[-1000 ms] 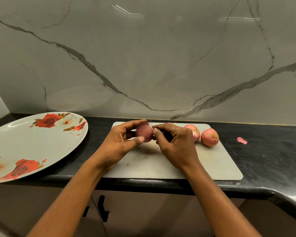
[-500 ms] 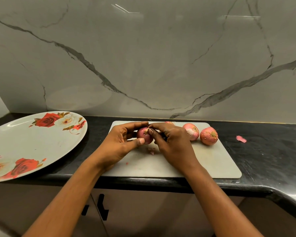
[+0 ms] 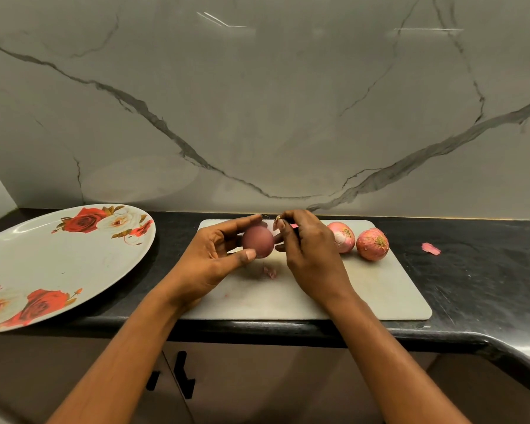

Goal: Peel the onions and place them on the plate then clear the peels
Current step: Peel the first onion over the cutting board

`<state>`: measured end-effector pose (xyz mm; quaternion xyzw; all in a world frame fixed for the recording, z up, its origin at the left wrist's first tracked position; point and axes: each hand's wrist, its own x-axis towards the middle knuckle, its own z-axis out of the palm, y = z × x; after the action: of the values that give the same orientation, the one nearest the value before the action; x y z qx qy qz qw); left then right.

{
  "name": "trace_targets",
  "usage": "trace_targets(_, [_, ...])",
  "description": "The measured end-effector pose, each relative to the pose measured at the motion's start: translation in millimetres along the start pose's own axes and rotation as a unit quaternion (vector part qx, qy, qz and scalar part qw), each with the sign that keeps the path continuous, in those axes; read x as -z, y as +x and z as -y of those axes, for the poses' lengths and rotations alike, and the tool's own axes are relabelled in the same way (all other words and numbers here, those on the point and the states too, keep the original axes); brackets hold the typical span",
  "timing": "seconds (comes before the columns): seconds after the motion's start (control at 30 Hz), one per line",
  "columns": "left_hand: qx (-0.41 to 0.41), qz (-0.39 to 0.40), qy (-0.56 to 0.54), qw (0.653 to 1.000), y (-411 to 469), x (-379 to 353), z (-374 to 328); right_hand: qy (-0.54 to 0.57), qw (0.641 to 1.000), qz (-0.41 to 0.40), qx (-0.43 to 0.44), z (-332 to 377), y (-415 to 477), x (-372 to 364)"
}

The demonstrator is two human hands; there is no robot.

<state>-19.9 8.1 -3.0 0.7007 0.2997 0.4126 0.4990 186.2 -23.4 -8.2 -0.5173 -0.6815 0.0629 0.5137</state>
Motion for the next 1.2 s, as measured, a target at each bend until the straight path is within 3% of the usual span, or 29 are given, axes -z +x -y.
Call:
trace_targets(0.43, [0.004,-0.04,-0.018,0.999,2,-1,2,0.043,0.998,0.004,-0.043,5,-6,7])
trace_targets(0.67, [-0.002,-0.03,-0.008,1.0,0,0,1,0.105,0.989,0.068,-0.079,8,-4,8])
trace_targets(1.2, [-0.022,-0.021,0.0,1.0,1,-1,0,0.152,0.981,0.071,-0.096,7,-4,10])
